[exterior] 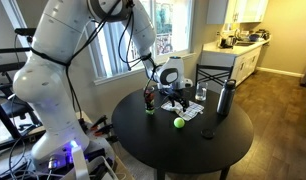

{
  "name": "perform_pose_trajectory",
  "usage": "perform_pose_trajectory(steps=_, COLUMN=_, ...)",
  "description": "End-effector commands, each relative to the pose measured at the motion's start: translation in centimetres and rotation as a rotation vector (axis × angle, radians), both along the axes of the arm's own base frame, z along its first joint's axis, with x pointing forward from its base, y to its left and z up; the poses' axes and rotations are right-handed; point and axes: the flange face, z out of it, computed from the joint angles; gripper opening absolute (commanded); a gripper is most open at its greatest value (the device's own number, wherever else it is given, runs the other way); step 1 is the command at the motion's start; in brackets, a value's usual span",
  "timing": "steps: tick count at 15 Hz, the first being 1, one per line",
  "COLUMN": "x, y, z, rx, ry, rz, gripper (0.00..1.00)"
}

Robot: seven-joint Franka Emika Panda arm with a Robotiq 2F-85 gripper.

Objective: Put the tennis ball in the black container.

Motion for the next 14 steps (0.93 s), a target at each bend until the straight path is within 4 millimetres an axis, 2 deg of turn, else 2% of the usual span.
perform_pose_trajectory(steps=1, x=1.1, y=-1.0, z=-3.4, rx=0.017, ry=-0.007, rz=-0.005, gripper=1.0)
perform_pose_trajectory(steps=5, x=2.1, y=-1.5, z=-7.1, rx=-0.001, ry=0.013, rz=-0.013, gripper=1.0)
perform_pose_trajectory(steps=8, x=2.4, y=-1.1, z=-8.6, rx=0.01, ry=0.024, rz=-0.001, gripper=1.0)
perform_pose_trajectory(steps=11, x=2.6, y=-0.7, z=-9.1, rx=0.03, ry=0.046, rz=-0.004, gripper=1.0)
perform_pose_trajectory(steps=14, x=2.3, y=0.1, z=-8.9, rx=0.038, ry=0.069, rz=0.01, gripper=1.0)
